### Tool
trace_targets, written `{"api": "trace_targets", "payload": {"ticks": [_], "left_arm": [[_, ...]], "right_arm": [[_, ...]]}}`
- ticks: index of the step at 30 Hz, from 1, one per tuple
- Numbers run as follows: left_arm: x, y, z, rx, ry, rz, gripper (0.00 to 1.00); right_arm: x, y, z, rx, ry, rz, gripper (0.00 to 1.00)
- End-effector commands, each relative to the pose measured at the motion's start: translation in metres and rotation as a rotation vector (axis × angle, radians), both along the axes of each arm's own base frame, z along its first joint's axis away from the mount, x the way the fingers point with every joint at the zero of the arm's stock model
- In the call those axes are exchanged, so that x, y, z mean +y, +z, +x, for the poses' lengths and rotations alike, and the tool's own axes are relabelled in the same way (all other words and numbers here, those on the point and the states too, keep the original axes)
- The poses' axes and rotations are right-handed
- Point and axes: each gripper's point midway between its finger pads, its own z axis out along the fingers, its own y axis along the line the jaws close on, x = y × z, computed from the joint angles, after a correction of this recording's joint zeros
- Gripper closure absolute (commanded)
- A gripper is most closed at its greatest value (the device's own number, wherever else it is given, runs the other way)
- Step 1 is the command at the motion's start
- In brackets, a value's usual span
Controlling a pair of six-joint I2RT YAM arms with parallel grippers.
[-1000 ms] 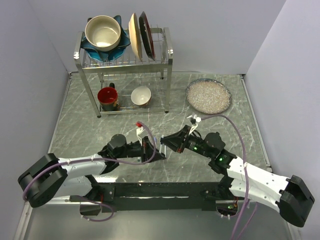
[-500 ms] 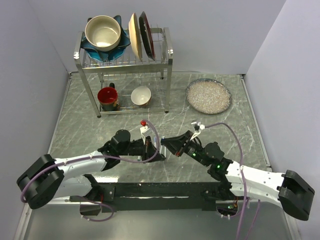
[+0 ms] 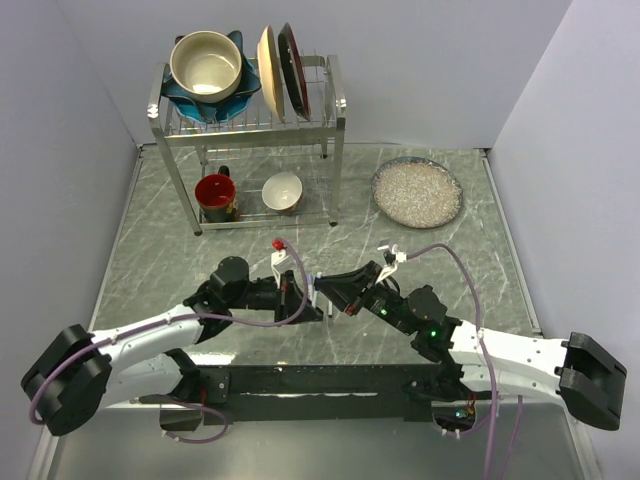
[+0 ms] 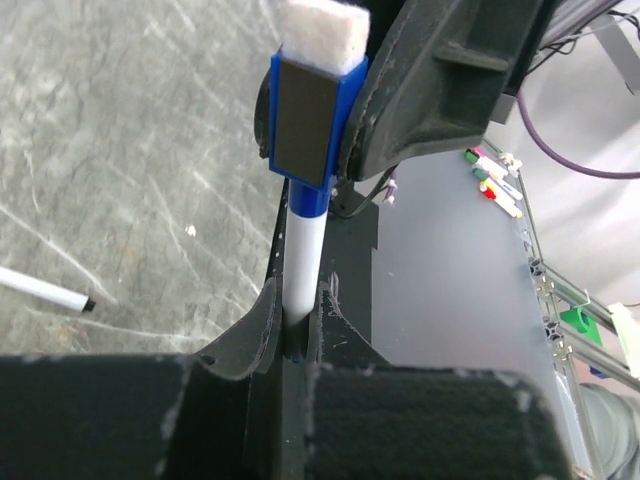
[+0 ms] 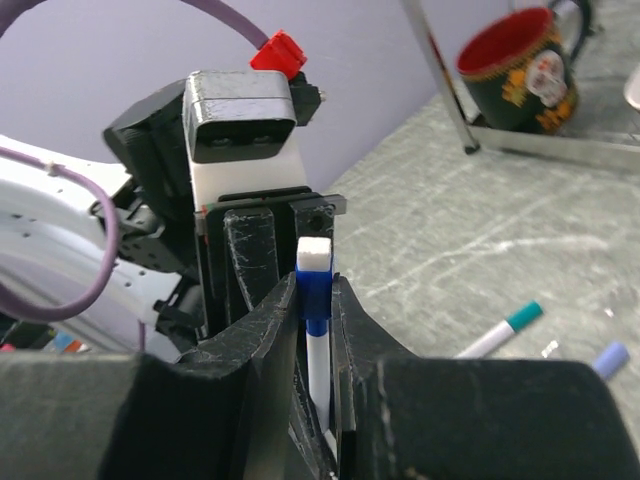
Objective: Insert the pens into the pen caps
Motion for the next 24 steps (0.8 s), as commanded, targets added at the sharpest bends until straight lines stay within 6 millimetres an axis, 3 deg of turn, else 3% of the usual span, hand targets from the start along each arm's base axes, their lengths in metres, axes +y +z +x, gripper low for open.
{"api": "trace_targets", "payload": {"ticks": [1, 4, 7, 10, 20, 23, 24], "left_arm": [[0.019, 0.117, 0.075, -0.336, 0.358, -0.307, 0.99], [0.025, 0.133, 0.059, -0.373, 0.314, -0.37, 0.99], [0.023, 0.135, 0.054, -0.392, 0.286, -0.339, 0.99], [0.023, 0.139, 0.042, -0.414, 0.264, -0.346, 0.99], [0.025, 0.133, 0.04, -0.424, 0.274, -0.311, 0.99], [0.024, 0.13, 0.038, -0.422, 0.27, -0.308, 0.99], [0.024, 0.126, 0.038, -0.417, 0.271, -0.302, 0.99]], "right_arm": [[0.008, -0.092, -0.138, 0.166, 0.648, -0.306, 1.0], [0.005, -0.094, -0.145, 0.122, 0.691, -0.313, 1.0], [0.006, -0.09, -0.131, 0.106, 0.607, -0.359, 1.0], [0.008, -0.067, -0.116, 0.092, 0.522, -0.313, 1.0], [0.022, 0.013, -0.079, 0.077, 0.329, -0.175, 1.0], [0.022, 0.035, -0.067, 0.056, 0.263, -0.135, 0.91], [0.021, 0.04, -0.064, 0.051, 0.245, -0.126, 0.83]]}}
